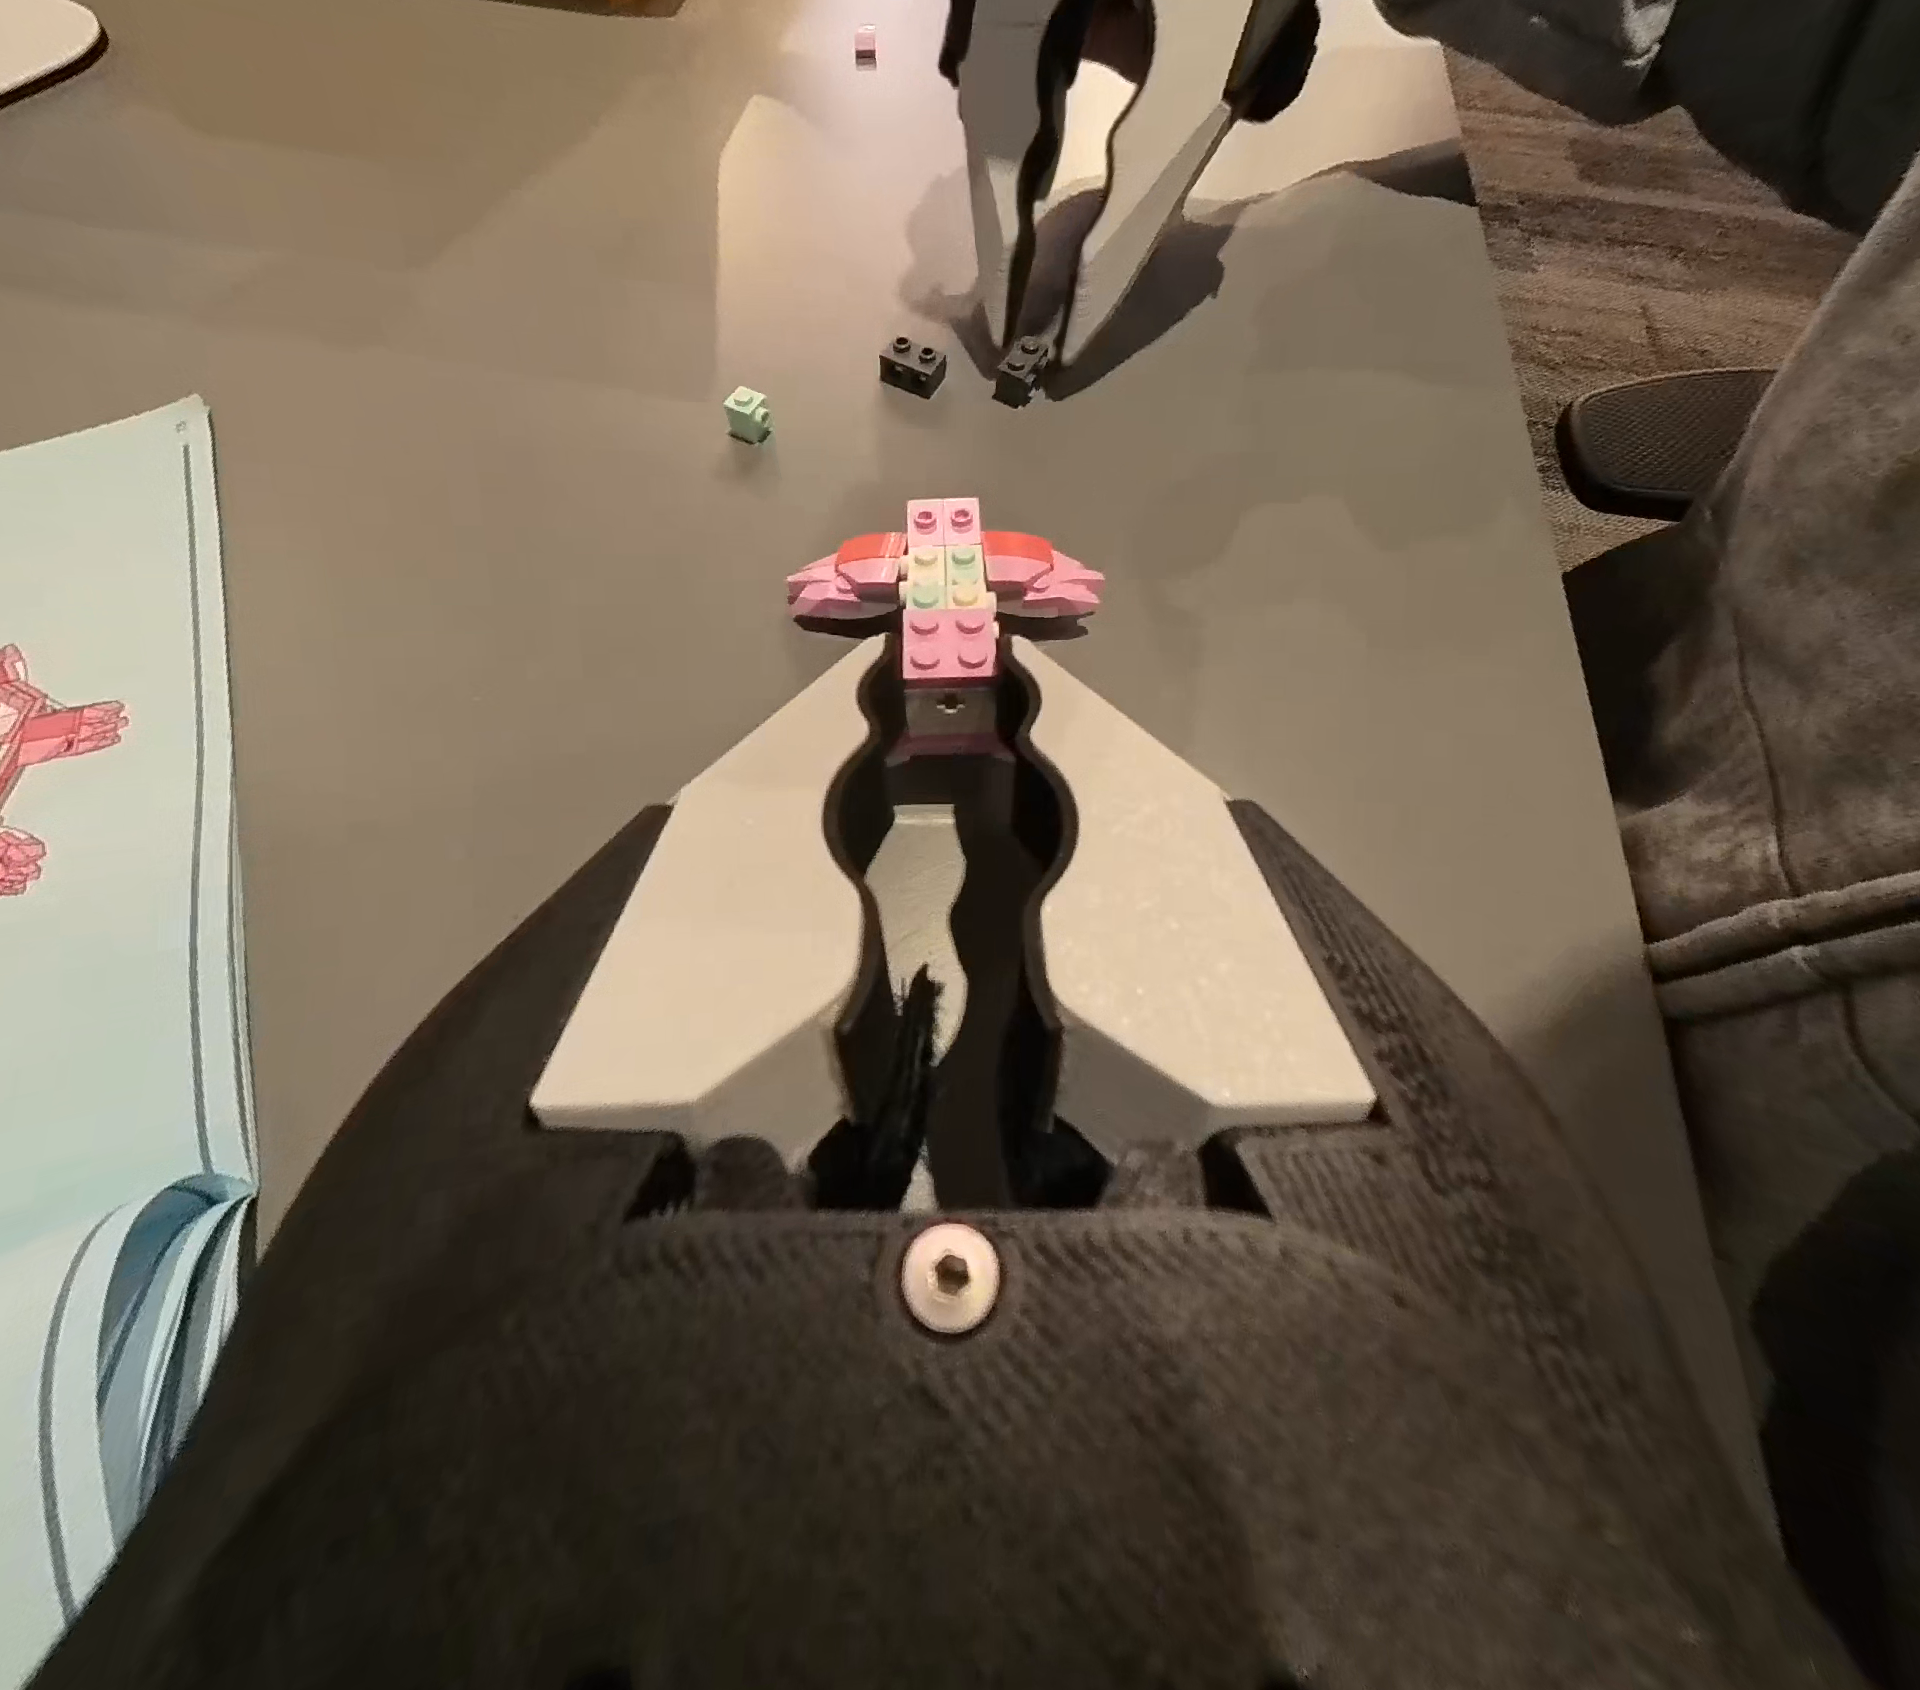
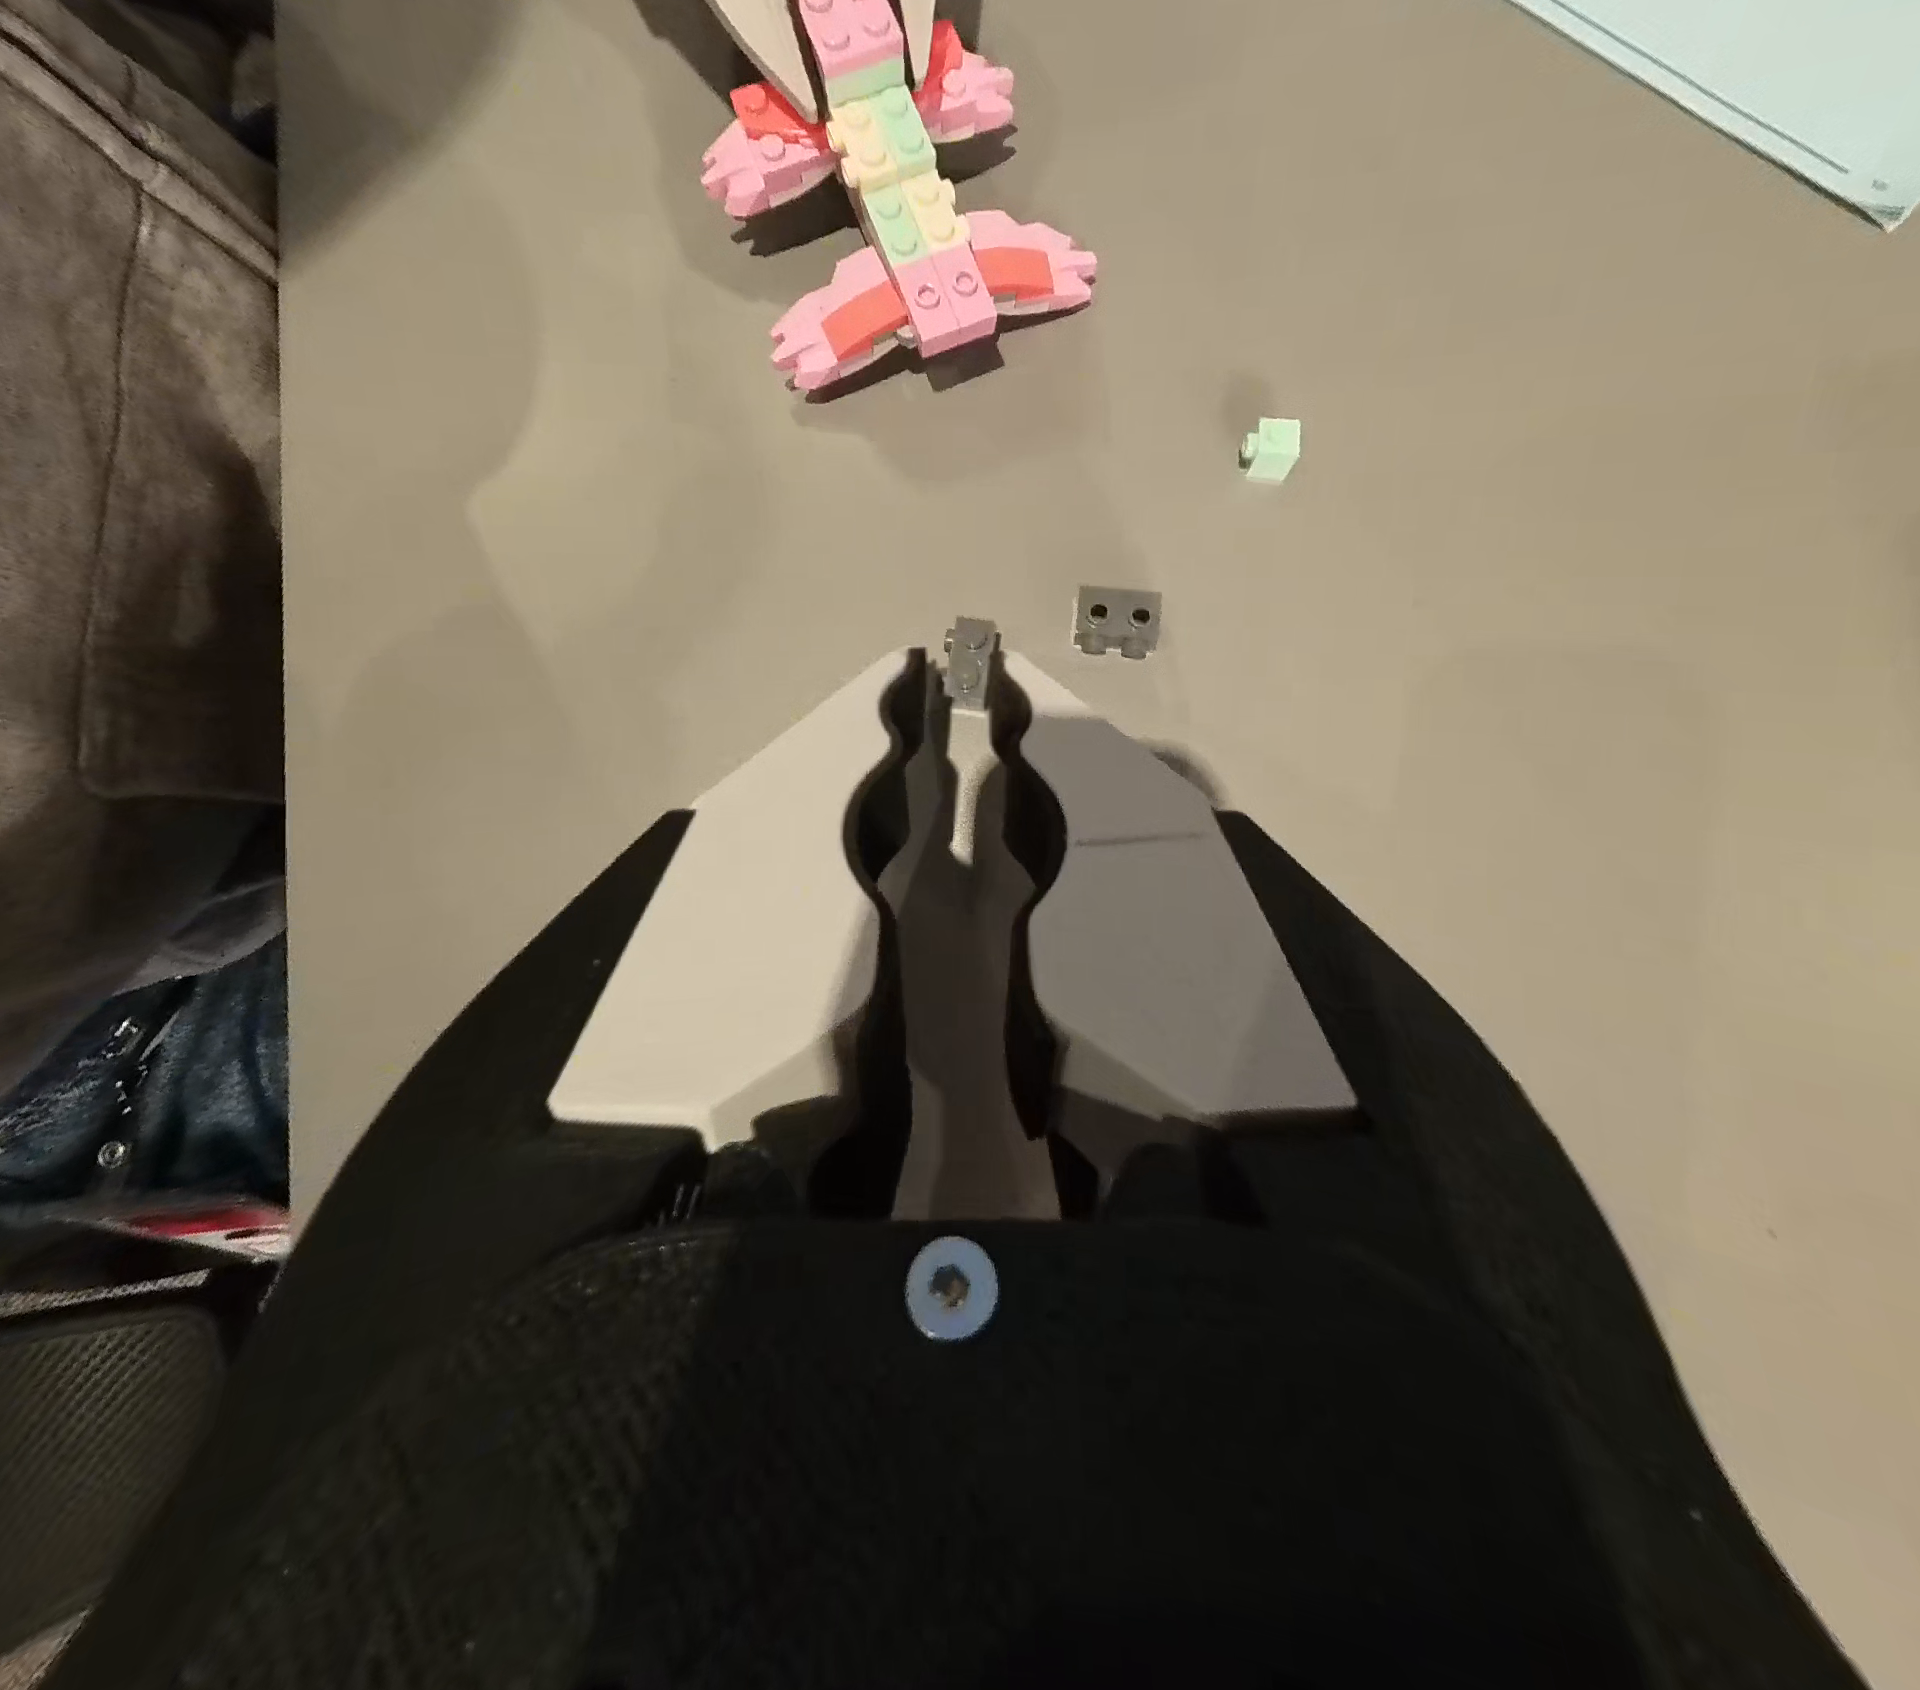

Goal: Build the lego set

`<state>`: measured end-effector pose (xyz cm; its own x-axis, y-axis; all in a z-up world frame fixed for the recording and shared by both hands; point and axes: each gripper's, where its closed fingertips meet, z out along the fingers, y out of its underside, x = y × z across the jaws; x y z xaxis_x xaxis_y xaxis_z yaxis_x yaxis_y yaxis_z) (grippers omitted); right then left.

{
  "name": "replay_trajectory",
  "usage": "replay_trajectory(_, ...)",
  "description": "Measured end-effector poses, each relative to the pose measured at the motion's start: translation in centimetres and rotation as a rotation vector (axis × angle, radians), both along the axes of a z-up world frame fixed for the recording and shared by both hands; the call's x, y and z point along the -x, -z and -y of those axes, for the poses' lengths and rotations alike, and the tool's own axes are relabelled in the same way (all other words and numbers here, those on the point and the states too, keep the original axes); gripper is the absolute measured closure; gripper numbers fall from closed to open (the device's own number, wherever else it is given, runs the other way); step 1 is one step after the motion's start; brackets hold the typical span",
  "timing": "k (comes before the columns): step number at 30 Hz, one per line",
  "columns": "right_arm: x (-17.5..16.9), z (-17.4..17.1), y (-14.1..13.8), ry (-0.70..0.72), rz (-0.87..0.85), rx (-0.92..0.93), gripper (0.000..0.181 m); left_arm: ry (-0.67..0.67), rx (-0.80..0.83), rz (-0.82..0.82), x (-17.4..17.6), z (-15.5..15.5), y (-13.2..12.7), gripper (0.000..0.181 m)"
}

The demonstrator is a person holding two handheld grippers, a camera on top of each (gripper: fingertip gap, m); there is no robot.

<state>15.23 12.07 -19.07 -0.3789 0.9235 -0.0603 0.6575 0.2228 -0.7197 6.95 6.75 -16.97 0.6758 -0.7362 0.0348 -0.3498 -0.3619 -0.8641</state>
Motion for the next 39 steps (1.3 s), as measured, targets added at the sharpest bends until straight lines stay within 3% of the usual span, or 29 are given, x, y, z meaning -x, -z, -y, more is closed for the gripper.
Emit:
replay_trajectory(3,0.3,0.2,-0.1,-0.009,-0.007,-0.003,0.181,0.004,-0.008,-0.003,0.0,0.1,0.0,0.165)
replay_trajectory(10,2.5,1.0,-2.2,-0.048,-0.079,-0.043,0.178,0.024,-0.016,-0.010,-0.3,0.3,0.0,0.165)
replay_trajectory(13,2.4,1.2,-1.7,-0.072,-0.024,-0.045,0.162,0.027,-0.021,-0.007,-0.3,0.3,-0.1,0.165)
replay_trajectory(16,1.7,0.5,-0.8,-0.056,0.041,-0.089,0.160,0.028,-0.016,-0.004,-0.2,0.4,-0.1,0.165)
replay_trajectory(26,0.7,-0.1,0.5,-0.021,0.070,-0.132,0.173,0.035,-0.012,-0.025,-0.3,0.4,0.2,0.165)
replay_trajectory(30,3.0,1.1,-2.3,-0.049,-0.067,-0.071,0.174,0.050,-0.045,-0.014,-0.6,0.5,-0.2,0.165)
replay_trajectory(34,5.2,4.1,-5.6,-0.165,-0.173,0.056,0.174,0.104,-0.119,0.005,-1.7,0.9,-1.1,0.165)
replay_trajectory(39,6.3,6.2,-5.8,-0.287,-0.111,0.038,0.174,0.106,-0.165,0.031,-1.8,1.0,-1.9,0.165)
